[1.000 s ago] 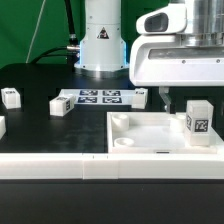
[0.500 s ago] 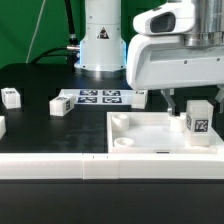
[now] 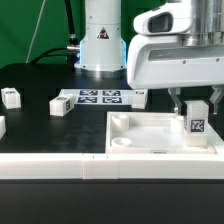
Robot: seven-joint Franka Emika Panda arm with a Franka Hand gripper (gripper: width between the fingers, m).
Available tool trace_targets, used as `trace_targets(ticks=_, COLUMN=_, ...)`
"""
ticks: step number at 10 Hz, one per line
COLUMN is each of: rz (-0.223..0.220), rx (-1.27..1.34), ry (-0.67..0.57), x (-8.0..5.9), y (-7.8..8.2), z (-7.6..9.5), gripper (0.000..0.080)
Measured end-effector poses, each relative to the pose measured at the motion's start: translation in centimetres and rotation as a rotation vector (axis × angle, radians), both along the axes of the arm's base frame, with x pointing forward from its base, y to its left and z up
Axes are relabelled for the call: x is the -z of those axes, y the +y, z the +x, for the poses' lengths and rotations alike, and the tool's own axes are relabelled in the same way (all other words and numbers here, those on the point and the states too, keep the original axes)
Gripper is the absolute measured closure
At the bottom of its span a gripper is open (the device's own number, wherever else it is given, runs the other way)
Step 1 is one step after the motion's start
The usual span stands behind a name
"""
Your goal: Assemble one leg
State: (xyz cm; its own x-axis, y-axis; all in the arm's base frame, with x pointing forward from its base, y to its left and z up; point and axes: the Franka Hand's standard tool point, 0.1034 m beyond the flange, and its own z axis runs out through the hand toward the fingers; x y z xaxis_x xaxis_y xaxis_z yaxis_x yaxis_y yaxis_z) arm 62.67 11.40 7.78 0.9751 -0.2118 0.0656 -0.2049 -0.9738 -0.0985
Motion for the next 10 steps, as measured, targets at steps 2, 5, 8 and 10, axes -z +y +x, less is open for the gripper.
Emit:
trace_targets(ticks=2, rz=0.029, rx=0.223, ry=0.002, x=0.05, y=0.08, z=-0.22, gripper=0.0508)
trace_targets(ticks=5, rz=0.064, rx=0.504, ry=0.028, x=0.00, y=-0.01, z=-0.17, gripper=0.0508)
trace_targets(ticks=8, rz=0.094, rx=0.758, ry=0.041, x=0.11, y=0.00, z=-0.19, gripper=0.0507)
trace_targets(ticks=10, rz=0.105, rx=0.856, ry=0.051, x=0.10, y=-0.08, z=-0.17, gripper=0.0506)
